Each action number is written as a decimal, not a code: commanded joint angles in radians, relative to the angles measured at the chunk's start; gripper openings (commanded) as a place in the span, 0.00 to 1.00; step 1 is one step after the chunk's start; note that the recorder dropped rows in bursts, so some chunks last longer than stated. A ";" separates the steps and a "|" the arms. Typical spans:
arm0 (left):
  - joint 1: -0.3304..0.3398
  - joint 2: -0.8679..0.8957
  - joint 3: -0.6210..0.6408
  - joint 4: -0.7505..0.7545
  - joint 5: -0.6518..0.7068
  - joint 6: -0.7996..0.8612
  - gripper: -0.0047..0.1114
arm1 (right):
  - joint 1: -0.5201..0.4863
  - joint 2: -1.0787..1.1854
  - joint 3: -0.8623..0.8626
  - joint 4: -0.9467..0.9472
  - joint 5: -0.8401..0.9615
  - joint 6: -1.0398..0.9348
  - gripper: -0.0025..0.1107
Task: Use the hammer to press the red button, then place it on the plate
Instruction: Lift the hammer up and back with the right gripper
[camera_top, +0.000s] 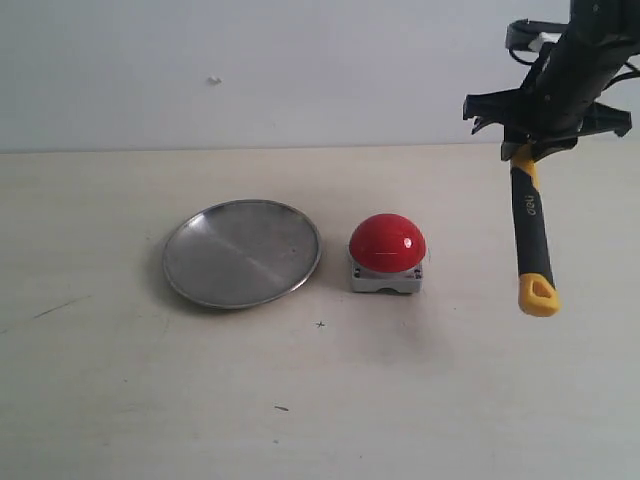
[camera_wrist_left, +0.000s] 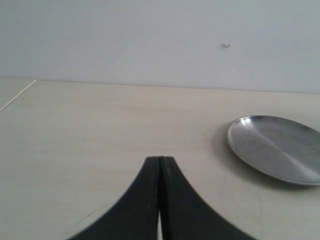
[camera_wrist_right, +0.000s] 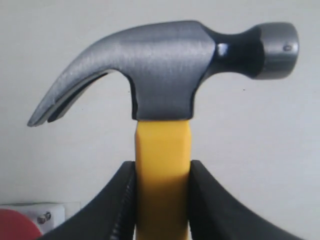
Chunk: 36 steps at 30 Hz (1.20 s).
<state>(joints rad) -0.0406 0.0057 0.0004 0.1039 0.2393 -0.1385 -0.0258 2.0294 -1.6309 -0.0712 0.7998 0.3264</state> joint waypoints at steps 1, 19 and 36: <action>-0.008 -0.006 0.000 0.000 0.003 0.004 0.04 | -0.003 -0.110 0.000 0.040 0.015 -0.075 0.02; -0.008 -0.006 0.000 0.002 0.003 0.004 0.04 | 0.002 -0.554 0.374 0.143 -0.066 -0.213 0.02; -0.008 -0.006 0.000 -0.192 -0.403 -0.427 0.04 | 0.133 -0.736 0.680 0.648 -0.437 -0.614 0.02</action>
<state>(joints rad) -0.0406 0.0057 0.0004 -0.0829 -0.1398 -0.5455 0.0624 1.3125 -0.9508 0.5400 0.4963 -0.2575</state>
